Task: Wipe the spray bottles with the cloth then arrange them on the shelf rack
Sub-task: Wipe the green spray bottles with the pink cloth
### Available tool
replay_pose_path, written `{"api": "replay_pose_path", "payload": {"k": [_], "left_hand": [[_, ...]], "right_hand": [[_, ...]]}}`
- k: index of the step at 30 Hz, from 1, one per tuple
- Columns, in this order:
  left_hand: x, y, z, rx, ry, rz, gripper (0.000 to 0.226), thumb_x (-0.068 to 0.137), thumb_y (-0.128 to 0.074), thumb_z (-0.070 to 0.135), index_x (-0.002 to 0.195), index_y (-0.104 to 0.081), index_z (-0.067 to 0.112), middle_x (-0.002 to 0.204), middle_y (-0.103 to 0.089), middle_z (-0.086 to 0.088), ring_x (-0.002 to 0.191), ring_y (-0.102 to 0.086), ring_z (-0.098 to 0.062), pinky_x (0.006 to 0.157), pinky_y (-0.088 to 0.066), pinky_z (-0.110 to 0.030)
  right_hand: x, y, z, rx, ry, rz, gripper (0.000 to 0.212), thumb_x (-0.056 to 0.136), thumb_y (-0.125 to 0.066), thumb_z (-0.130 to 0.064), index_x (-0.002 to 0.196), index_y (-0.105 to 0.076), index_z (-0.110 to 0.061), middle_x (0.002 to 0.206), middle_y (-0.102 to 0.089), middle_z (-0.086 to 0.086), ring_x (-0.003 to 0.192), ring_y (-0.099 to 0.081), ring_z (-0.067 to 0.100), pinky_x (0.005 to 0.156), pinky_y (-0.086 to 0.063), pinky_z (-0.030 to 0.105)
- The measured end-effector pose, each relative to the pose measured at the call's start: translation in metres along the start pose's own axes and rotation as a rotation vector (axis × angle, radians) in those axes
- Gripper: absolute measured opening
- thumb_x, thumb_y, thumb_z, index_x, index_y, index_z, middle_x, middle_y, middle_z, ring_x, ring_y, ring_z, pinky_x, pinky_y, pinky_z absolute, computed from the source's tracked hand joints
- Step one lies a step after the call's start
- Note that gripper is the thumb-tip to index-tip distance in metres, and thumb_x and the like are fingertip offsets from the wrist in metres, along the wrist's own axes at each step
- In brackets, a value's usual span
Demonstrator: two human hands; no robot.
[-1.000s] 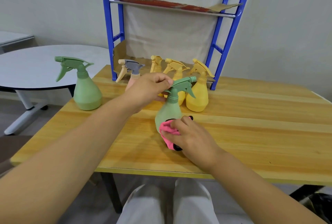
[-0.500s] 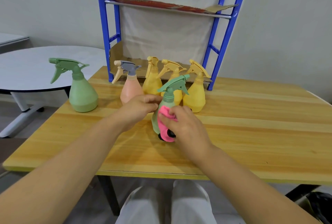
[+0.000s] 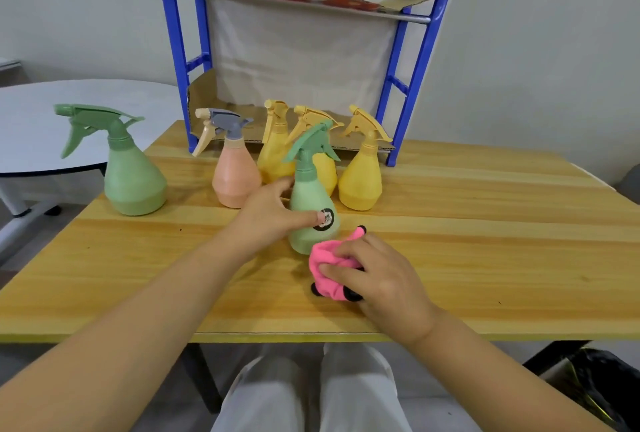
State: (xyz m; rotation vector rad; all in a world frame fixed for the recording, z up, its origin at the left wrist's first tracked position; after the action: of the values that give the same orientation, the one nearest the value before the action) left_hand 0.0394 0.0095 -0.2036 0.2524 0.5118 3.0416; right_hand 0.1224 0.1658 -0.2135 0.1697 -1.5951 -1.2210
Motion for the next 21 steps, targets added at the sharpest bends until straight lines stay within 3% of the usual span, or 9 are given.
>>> {"api": "replay_pose_path", "payload": {"k": [3, 8, 12, 17, 21], "left_hand": [[-0.002, -0.004, 0.004, -0.26, 0.08, -0.006, 0.037, 0.065, -0.083, 0.026, 0.094, -0.061, 0.031, 0.1, -0.067, 0.006, 0.092, -0.065, -0.014, 0.072, -0.054, -0.031], [-0.006, -0.01, 0.015, -0.309, 0.102, -0.055, 0.022, 0.076, -0.074, 0.02, 0.091, -0.062, 0.031, 0.093, -0.069, 0.009, 0.086, -0.066, -0.011, 0.072, -0.053, -0.032], [-0.01, -0.01, 0.015, -0.341, 0.125, -0.091, 0.03, 0.071, -0.077, 0.023, 0.096, -0.063, 0.028, 0.097, -0.07, 0.005, 0.089, -0.067, -0.014, 0.068, -0.053, -0.031], [-0.014, -0.011, 0.012, -0.447, 0.141, -0.132, 0.041, 0.062, -0.07, 0.026, 0.102, -0.064, 0.022, 0.098, -0.072, 0.0, 0.092, -0.067, -0.017, 0.068, -0.055, -0.033], [-0.015, -0.014, 0.015, -0.554, 0.141, -0.174, 0.043, 0.063, -0.068, 0.024, 0.105, -0.062, 0.019, 0.094, -0.071, 0.002, 0.085, -0.065, -0.014, 0.059, -0.055, -0.03]], "right_hand": [[0.001, 0.008, -0.009, -0.042, 0.061, 0.119, 0.013, 0.088, -0.062, -0.012, 0.096, -0.073, -0.01, 0.091, -0.066, 0.011, 0.081, -0.049, 0.022, 0.064, -0.038, 0.028], [0.001, 0.018, -0.006, -0.056, -0.002, 0.274, 0.014, 0.09, -0.062, -0.016, 0.096, -0.075, -0.014, 0.09, -0.067, 0.012, 0.079, -0.052, 0.025, 0.06, -0.044, 0.032], [0.001, 0.023, 0.004, 0.058, -0.115, 0.321, 0.014, 0.087, -0.066, -0.016, 0.098, -0.075, -0.014, 0.094, -0.064, 0.012, 0.08, -0.052, 0.026, 0.06, -0.045, 0.032], [-0.005, 0.029, 0.024, 0.354, -0.318, 0.428, 0.021, 0.079, -0.071, -0.013, 0.099, -0.071, -0.02, 0.1, -0.058, 0.003, 0.091, -0.055, 0.023, 0.071, -0.047, 0.031], [-0.006, 0.03, 0.035, 0.629, -0.478, 0.493, 0.041, 0.069, -0.068, 0.01, 0.098, -0.068, -0.018, 0.097, -0.058, 0.002, 0.093, -0.058, 0.018, 0.078, -0.047, 0.023]]}}
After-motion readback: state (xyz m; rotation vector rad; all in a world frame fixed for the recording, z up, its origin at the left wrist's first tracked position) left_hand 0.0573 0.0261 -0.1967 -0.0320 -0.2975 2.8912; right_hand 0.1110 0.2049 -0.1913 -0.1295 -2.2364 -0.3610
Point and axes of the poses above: each hand's wrist, its own x-axis towards the middle knuckle, its own y-axis out of the back of the hand, z = x × y, the point moved 6 cm from there along x, towards the middle knuckle
